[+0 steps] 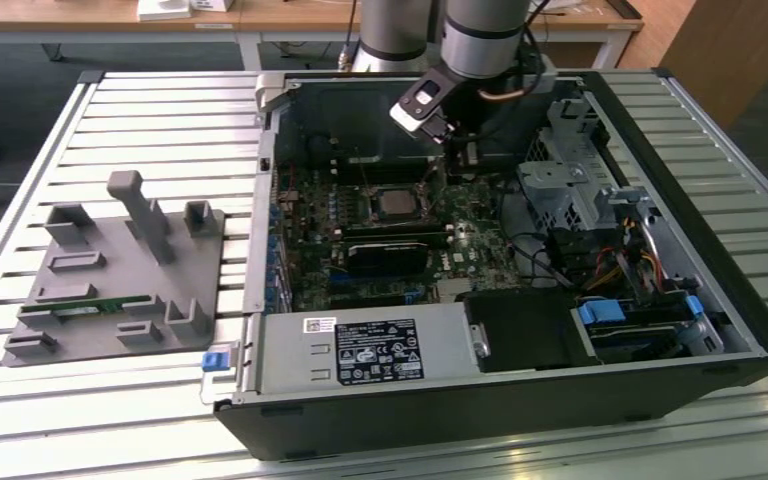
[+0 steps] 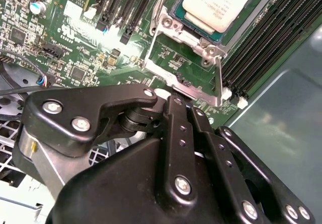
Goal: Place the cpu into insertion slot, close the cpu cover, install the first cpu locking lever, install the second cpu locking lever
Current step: 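Close the cpu cover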
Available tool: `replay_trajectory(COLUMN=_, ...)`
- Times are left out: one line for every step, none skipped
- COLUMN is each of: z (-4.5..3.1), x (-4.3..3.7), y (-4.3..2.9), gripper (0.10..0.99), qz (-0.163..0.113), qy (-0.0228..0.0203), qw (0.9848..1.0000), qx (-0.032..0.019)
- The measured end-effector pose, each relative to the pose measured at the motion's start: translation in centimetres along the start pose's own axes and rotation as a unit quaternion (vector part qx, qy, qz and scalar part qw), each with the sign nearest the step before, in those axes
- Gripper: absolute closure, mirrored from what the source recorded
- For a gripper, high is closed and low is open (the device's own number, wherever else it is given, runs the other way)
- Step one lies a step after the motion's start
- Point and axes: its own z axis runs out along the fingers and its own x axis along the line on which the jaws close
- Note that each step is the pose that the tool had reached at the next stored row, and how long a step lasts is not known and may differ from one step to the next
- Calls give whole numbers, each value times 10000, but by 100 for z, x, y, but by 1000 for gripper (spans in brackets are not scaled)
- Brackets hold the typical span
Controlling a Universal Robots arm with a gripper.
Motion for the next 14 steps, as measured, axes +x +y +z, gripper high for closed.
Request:
replay_trajectory(z=0, x=0, y=-7, gripper=980, qz=0, qy=0, qw=10000, qx=0)
replay_trajectory(z=0, x=0, y=-14, gripper=980, qz=0, qy=0, qw=10000, qx=0)
replay_trajectory(z=-1, x=0, y=-20, gripper=980, qz=0, qy=0, qw=10000, qx=0)
replay_trajectory(z=0, x=0, y=-25, gripper=980, qz=0, qy=0, qw=10000, qx=0)
replay_trajectory(z=0, x=0, y=-26, gripper=980, qz=0, qy=0, qw=10000, qx=0)
replay_trajectory(z=0, x=0, y=-27, gripper=980, qz=0, qy=0, qw=10000, qx=0)
replay_trajectory(z=-1, x=0, y=-30, gripper=980, qz=0, qy=0, qw=10000, qx=0)
replay_trajectory(z=-1, x=0, y=-33, gripper=980, qz=0, qy=0, qw=10000, qx=0)
replay_trajectory(z=-1, x=0, y=-36, gripper=980, qz=0, qy=0, qw=10000, qx=0)
replay_trajectory(z=-1, x=0, y=-38, gripper=980, qz=0, qy=0, qw=10000, qx=0)
replay_trajectory(z=-1, x=0, y=-40, gripper=980, qz=0, qy=0, qw=10000, qx=0)
replay_trajectory(z=-1, x=0, y=-42, gripper=980, qz=0, qy=0, qw=10000, qx=0)
replay_trajectory(z=-1, x=0, y=-44, gripper=980, qz=0, qy=0, qw=10000, qx=0)
replay_trajectory(z=-1, x=0, y=-46, gripper=980, qz=0, qy=0, qw=10000, qx=0)
